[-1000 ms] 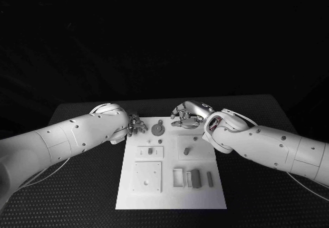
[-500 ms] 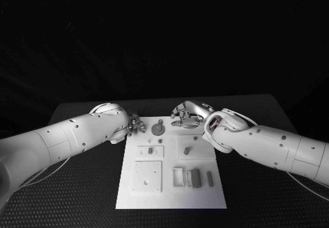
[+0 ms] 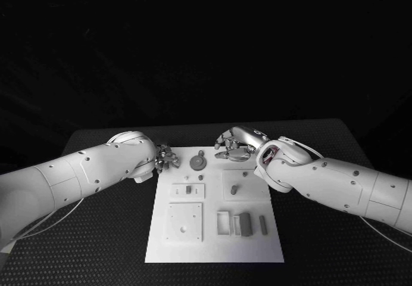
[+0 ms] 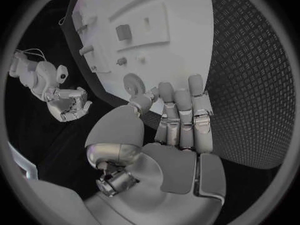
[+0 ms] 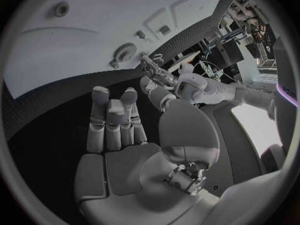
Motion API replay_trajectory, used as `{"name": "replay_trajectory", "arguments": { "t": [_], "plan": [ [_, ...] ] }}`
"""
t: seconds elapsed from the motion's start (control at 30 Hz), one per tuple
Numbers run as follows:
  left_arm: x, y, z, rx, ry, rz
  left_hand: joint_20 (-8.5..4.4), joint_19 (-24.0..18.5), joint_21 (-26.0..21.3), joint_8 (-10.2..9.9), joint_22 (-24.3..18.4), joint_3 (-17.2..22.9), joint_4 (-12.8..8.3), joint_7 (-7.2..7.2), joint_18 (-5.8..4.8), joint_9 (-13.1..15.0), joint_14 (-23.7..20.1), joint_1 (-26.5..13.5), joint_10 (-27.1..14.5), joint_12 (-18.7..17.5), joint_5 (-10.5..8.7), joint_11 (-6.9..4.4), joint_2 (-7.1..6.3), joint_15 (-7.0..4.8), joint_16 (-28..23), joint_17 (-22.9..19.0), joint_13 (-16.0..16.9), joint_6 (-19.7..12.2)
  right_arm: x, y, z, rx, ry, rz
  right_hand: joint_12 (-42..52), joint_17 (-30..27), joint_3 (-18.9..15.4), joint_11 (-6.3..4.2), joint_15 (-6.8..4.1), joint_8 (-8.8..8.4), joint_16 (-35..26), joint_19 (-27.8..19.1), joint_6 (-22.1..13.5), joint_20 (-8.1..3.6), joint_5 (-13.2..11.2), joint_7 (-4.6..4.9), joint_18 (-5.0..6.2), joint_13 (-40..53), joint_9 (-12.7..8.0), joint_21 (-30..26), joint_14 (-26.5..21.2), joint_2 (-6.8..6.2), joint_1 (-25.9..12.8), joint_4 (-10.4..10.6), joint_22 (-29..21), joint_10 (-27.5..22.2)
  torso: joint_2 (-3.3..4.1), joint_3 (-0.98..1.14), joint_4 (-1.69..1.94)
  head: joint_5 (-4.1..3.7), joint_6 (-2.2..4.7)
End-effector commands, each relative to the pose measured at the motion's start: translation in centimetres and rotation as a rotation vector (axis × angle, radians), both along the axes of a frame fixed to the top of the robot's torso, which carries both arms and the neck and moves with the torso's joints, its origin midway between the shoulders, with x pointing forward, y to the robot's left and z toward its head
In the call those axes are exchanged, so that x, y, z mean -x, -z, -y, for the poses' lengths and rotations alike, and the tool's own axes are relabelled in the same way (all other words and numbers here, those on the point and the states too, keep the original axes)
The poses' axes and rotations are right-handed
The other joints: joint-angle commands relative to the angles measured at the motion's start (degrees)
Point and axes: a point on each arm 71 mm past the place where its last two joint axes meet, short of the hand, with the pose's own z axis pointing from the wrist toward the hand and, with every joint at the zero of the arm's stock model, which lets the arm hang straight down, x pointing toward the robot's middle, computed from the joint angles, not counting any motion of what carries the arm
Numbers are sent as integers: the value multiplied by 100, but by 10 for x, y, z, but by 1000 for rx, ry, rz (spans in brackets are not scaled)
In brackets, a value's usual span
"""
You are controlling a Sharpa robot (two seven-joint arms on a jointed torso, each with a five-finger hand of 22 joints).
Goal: Assemble the parts on the task board
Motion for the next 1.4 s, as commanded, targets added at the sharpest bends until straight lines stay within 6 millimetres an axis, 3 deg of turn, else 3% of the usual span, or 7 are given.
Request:
{"name": "replay_trajectory", "arguments": {
  "t": [0.03, 0.37, 0.47, 0.53, 1.2, 1.3, 1.4],
  "plan": [
    [6, 1, -1, 104, -44, -40, -16, 38, 24, 37, 140, 41, -37, 18, -85, 17, 43, -2, 34, 24, 32, -8, 77, 4, 27, -9, -2, 473, 0, 1, 1, 6, -5, -6, -6, 7, -11, 2, -12, -22, -19, 4, 4, -45, 22, 31, 86, 3, 5, -21, 31, -12, -56, 34, 80, -56, 1, 3, -1, -5, 4],
    [26, 0, -11, 233, -121, -82, -29, 64, 71, 68, 138, 96, -139, -6, -85, 8, 77, -14, 66, 43, 122, -31, 72, -19, 42, -14, -6, 540, 0, 1, 4, 7, 0, -6, -5, 8, -9, 1, -12, -24, -20, 3, 3, -46, 23, 31, 86, 3, 7, -21, 31, -14, -56, 36, 80, -56, -5, -5, 7, -1, 8],
    [34, -2, -11, 247, -125, -69, -37, 83, 108, 95, 135, 121, -180, -26, -85, 0, 110, -91, 97, 51, 477, -49, 37, -33, 47, -23, -14, 596, 0, 1, 5, 8, 2, -6, -5, 8, -8, 1, -12, -24, -20, 3, 3, -46, 23, 31, 86, 3, 8, -22, 32, -13, -57, 38, 80, -56, -4, -1, 6, 14, 10],
    [37, -3, -12, 253, -127, -62, -40, 89, 116, 103, 135, 120, -187, -30, -85, -1, 118, -104, 105, 53, 499, -53, 31, -35, 49, -24, -15, 610, 0, 1, 5, 8, 2, -6, -5, 8, -8, 1, -12, -24, -20, 3, 3, -46, 23, 31, 86, 3, 8, -22, 32, -13, -57, 38, 80, -56, -6, -2, 8, 13, 7],
    [83, 17, -17, 152, -47, -74, -91, 174, 223, 183, 135, 176, -248, -106, -85, -19, 247, -212, 262, 63, 756, -128, -17, -54, 85, -25, -37, 797, 0, 1, 9, 13, 15, -11, -4, 10, -7, 1, -12, -28, -21, 4, 2, -47, 22, 31, 86, 4, 11, -22, 32, -10, -65, 50, 80, -57, -6, -9, 6, 64, -34],
    [87, 20, -14, 141, -33, -83, -103, 199, 259, 202, 134, 198, -259, -123, -85, -27, 295, -231, 319, 58, 983, -143, -51, -52, 92, -26, -45, 844, 0, 1, 9, 13, 14, -12, -5, 10, -7, 3, -11, -34, -22, 4, -5, -46, 22, 33, 86, 3, 12, -23, 33, -6, -77, 65, 80, -57, -5, -6, 8, 49, -23],
    [88, 22, -13, 130, -26, -81, -104, 202, 263, 203, 134, 198, -261, -124, -85, -29, 301, -235, 326, 55, 996, -144, -53, -51, 91, -27, -48, 848, 0, 1, 10, 13, 15, -11, -5, 11, -6, 3, -11, -34, -22, 5, -5, -47, 23, 33, 86, 3, 12, -23, 33, -4, -78, 67, 80, -57, 0, -5, 2, 51, -28]
  ]
}}
